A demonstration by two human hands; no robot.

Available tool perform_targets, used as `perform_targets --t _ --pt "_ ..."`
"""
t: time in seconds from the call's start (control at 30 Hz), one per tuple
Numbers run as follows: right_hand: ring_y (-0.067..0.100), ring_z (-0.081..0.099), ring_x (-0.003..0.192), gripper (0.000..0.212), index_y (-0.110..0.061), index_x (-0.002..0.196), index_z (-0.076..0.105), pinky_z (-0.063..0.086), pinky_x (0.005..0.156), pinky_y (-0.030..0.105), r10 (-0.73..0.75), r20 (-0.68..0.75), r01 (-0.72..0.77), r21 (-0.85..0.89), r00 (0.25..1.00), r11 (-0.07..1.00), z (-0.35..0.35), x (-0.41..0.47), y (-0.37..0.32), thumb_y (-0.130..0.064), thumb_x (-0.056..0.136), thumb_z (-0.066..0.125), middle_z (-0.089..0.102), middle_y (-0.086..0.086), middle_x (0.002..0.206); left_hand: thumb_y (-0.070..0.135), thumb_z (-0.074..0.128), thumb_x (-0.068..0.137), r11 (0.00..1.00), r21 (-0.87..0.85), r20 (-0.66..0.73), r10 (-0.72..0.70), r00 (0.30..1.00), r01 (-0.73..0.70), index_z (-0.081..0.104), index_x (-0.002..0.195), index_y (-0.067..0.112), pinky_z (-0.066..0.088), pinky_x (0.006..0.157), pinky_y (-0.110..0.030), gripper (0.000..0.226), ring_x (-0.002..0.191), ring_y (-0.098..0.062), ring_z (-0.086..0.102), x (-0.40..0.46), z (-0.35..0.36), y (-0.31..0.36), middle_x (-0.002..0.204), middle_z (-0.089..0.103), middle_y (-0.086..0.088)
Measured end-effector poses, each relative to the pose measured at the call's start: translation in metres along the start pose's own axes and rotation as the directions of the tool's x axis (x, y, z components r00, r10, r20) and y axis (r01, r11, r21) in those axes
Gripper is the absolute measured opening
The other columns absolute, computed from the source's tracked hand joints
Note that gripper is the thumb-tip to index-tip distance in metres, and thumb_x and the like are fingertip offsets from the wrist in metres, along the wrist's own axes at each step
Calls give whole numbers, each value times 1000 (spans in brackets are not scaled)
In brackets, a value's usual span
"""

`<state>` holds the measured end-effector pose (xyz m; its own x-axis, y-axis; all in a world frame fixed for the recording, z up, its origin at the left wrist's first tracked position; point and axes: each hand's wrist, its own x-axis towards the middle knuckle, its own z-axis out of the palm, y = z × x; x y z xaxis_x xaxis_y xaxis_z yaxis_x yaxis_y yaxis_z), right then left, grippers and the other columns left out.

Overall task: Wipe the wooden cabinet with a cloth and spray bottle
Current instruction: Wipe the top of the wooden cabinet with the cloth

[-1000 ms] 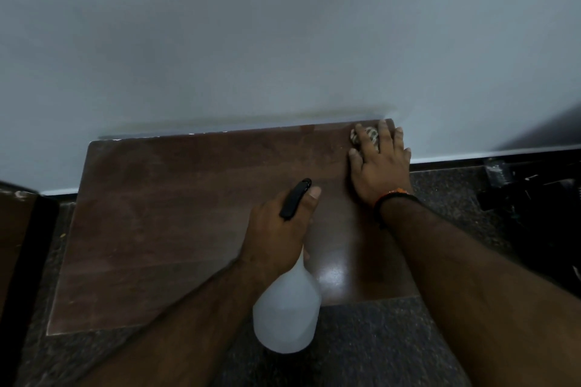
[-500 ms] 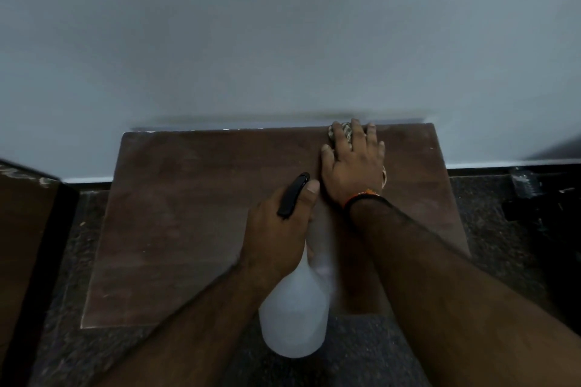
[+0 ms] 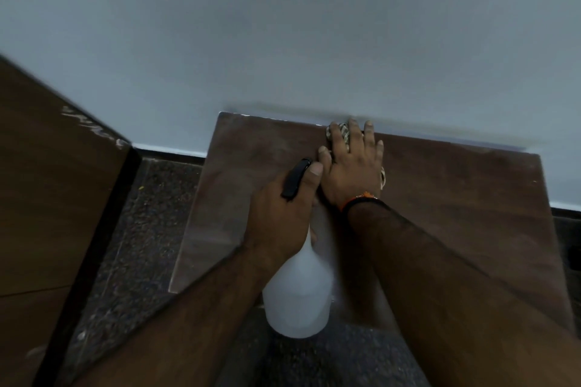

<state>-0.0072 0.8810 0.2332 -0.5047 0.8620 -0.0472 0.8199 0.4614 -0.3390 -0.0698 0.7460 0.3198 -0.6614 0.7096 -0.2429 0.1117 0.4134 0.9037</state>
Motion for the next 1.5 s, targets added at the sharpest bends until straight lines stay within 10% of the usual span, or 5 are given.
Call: perform_targets --t 0.43,0.7,1.03,1.23,1.5 --pt "33 4 154 57 -26 155 27 4 124 55 -204 144 209 -21 968 978 37 13 -121 -47 102 31 15 8 166 53 56 99 999 -41 -101 -23 995 19 75 101 8 53 56 -10 48 62 -2 70 11 -86 -39 73 71 3" --pt "28 7 154 57 -33 156 21 5 125 49 -307 232 322 -30 923 946 42 29 -144 -47 102 33 15 3 166 77 51 84 990 -112 -137 -101 985 86 66 80 26 63 67 -57 54 59 -31 72 6 -122 -57 79 74 -6" --pt "25 12 153 51 -34 151 35 7 125 50 -478 268 497 -1 836 868 49 11 -157 -45 101 32 25 -1 164 50 54 102 996 -36 -204 -84 975 78 71 84 14 54 68 -25 44 66 -10 69 -11 -137 -66 76 74 -4" --pt "31 28 148 52 -28 145 47 19 122 53 -572 244 589 3 783 808 51 -28 -156 -45 97 35 40 3 156 64 53 95 996 -68 -233 -74 970 60 71 83 12 61 69 -46 56 62 -25 71 -29 -136 -69 75 75 -6" --pt "27 19 152 49 -30 148 42 10 124 46 -647 261 670 -3 717 742 58 -52 -147 -40 100 43 33 -3 159 48 53 101 998 -26 -221 -66 973 61 73 88 11 47 61 -4 43 75 -6 70 -39 -130 -62 78 74 -1"
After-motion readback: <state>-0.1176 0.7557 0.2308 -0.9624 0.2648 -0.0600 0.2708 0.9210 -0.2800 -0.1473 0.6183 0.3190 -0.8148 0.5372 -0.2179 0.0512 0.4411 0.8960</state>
